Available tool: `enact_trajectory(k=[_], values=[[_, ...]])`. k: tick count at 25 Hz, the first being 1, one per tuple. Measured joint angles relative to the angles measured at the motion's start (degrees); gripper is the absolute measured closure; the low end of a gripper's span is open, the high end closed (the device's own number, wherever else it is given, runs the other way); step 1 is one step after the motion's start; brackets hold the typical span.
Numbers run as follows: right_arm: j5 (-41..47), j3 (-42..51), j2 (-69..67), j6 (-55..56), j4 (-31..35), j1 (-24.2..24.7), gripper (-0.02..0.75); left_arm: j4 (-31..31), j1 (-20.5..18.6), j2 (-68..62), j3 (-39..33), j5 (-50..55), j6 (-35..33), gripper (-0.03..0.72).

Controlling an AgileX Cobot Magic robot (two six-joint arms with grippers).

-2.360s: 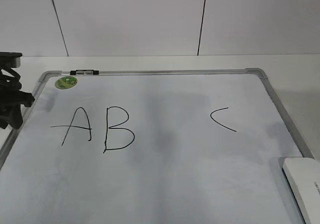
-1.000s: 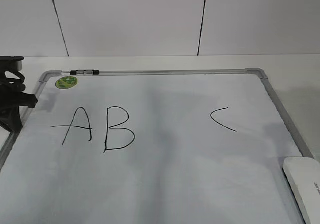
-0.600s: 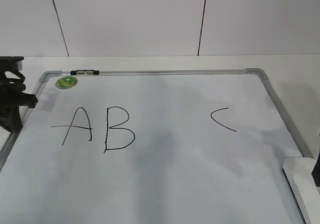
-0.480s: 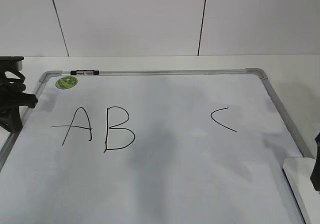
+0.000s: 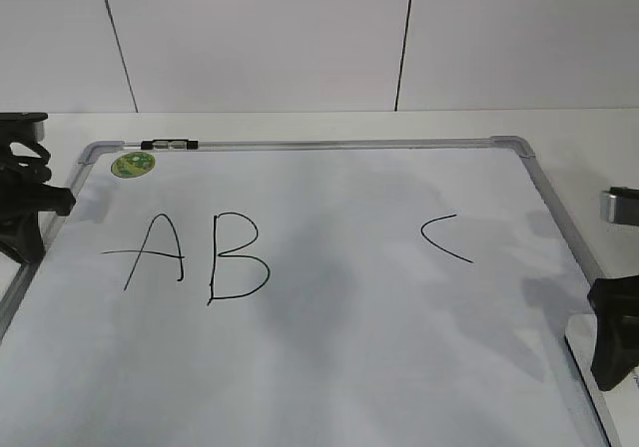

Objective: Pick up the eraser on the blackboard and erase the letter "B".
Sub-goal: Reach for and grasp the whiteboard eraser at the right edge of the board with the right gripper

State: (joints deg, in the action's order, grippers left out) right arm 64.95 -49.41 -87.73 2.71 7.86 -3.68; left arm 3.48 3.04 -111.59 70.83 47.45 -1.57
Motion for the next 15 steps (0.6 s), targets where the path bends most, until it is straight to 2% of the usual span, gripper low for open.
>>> enact_trajectory(k=[15], values=[[-4.8, 0.0, -2.2, 0.0, 0.0, 0.0, 0.07, 0.1, 0.0, 0.0, 0.0, 0.0, 0.0, 0.669]])
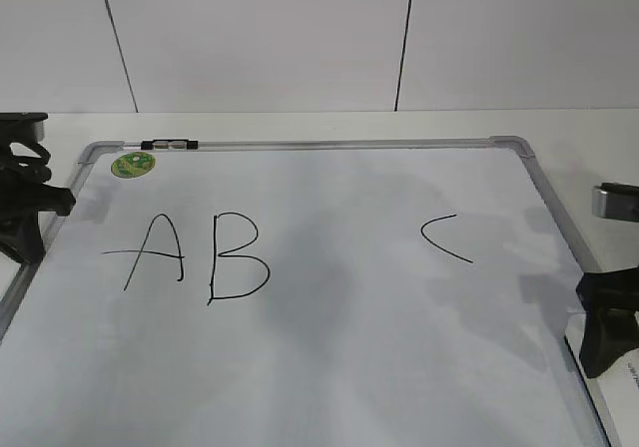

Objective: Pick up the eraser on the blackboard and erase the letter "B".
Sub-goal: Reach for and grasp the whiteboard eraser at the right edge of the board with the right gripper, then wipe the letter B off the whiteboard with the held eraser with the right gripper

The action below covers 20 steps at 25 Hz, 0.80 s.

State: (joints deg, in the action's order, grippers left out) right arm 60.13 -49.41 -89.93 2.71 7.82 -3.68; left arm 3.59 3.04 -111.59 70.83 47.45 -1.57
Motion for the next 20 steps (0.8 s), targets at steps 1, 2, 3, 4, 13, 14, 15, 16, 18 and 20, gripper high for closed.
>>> enact_trajectory(k=[1, 2, 3, 4, 13, 14, 15, 16, 18, 20], values=[[-0.1, 0.0, 0.0, 0.0, 0.0, 0.0, 0.07, 0.0, 0.0, 0.0, 0.0, 0.0, 0.0, 0.669], [-0.2, 0.0, 0.0, 0.0, 0.0, 0.0, 0.071, 0.0, 0.0, 0.0, 0.0, 0.0, 0.0, 0.669], [-0.2, 0.0, 0.0, 0.0, 0.0, 0.0, 0.071, 0.0, 0.0, 0.0, 0.0, 0.0, 0.0, 0.669], [-0.2, 0.0, 0.0, 0.0, 0.0, 0.0, 0.071, 0.0, 0.0, 0.0, 0.0, 0.0, 0.0, 0.669], [-0.4, 0.0, 0.0, 0.0, 0.3, 0.0, 0.072, 0.0, 0.0, 0.0, 0.0, 0.0, 0.0, 0.669], [-0.4, 0.0, 0.0, 0.0, 0.4, 0.0, 0.072, 0.1, 0.0, 0.0, 0.0, 0.0, 0.0, 0.669], [-0.4, 0.0, 0.0, 0.0, 0.4, 0.0, 0.073, 0.1, 0.0, 0.0, 0.0, 0.0, 0.0, 0.669], [-0.4, 0.0, 0.0, 0.0, 0.6, 0.0, 0.075, 0.1, 0.0, 0.0, 0.0, 0.0, 0.0, 0.669], [-0.4, 0.0, 0.0, 0.0, 0.6, 0.0, 0.076, 0.2, 0.0, 0.0, 0.0, 0.0, 0.0, 0.669], [-0.4, 0.0, -0.1, 0.0, 0.6, 0.0, 0.076, 0.5, 0.0, 0.0, 0.0, -0.1, 0.0, 0.669]])
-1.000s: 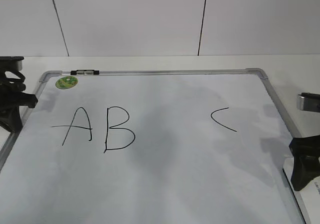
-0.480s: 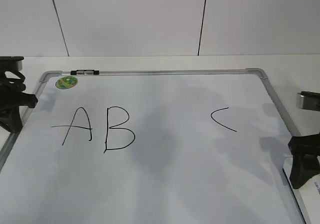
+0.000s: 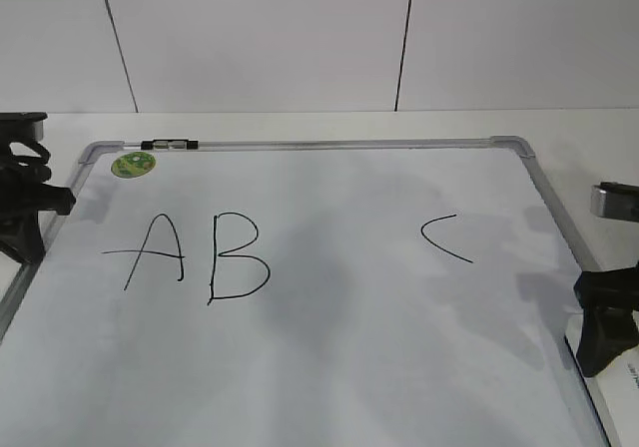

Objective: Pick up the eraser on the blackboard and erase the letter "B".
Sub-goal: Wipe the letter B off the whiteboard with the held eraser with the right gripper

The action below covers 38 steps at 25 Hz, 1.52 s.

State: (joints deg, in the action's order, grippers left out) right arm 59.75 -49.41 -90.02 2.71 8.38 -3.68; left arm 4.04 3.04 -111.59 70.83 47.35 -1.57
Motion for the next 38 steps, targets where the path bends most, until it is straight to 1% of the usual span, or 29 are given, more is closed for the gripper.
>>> enact_trajectory(k=[11, 14, 16, 21, 38], values=[[1.1, -0.2, -4.9, 0.0, 0.0, 0.0, 0.082, 0.6, 0.0, 0.0, 0.0, -0.4, 0.0, 0.671], [1.6, -0.2, -4.9, 0.0, 0.1, 0.0, 0.115, 0.6, -0.1, 0.0, 0.0, -0.4, 0.0, 0.671], [1.6, -0.2, -4.9, 0.0, 0.2, 0.0, 0.154, 0.7, -0.1, 0.0, 0.0, -0.5, 0.0, 0.671], [2.1, -0.6, -5.0, -0.4, 0.0, 0.0, 0.187, 0.8, -0.1, 0.0, 0.0, -0.6, 0.0, 0.671], [6.7, -2.9, -5.6, -0.1, -0.2, 0.0, 0.193, 0.9, -0.1, 0.0, 0.0, -0.8, 0.0, 0.672]])
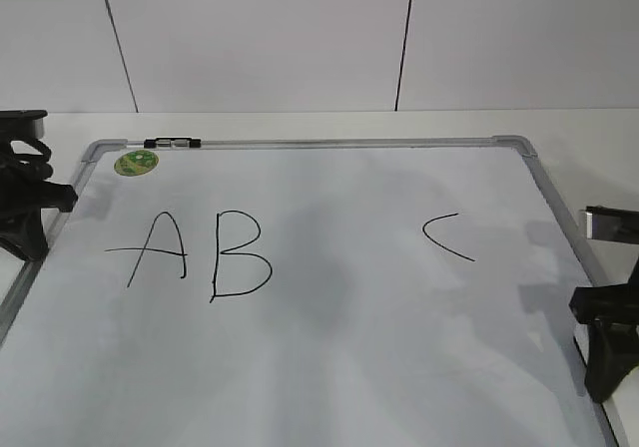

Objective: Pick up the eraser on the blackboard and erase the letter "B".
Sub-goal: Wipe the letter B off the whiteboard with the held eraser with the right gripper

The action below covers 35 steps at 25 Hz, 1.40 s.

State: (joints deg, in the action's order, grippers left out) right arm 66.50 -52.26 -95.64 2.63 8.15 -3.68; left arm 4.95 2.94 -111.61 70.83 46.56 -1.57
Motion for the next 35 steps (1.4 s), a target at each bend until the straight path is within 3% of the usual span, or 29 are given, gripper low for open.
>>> enact_trajectory(k=[6, 14, 25, 35], values=[[1.5, -3.1, 0.5, -1.0, 3.4, 0.0, 0.194, 0.0, 0.0, 0.0, 0.0, 0.0, 0.0, 0.672], [2.4, -16.4, 3.3, -3.3, 4.0, -1.1, 0.195, 0.0, 0.0, -0.1, 0.0, 0.0, 0.0, 0.672], [3.5, -36.0, -7.4, -1.4, 1.9, -20.0, 0.195, 0.0, 0.0, -0.1, 0.0, 0.5, 0.0, 0.672], [3.5, -47.3, -23.8, -1.3, -1.3, -31.2, 0.195, 0.0, 0.0, -0.1, 0.1, 0.9, 0.0, 0.672]])
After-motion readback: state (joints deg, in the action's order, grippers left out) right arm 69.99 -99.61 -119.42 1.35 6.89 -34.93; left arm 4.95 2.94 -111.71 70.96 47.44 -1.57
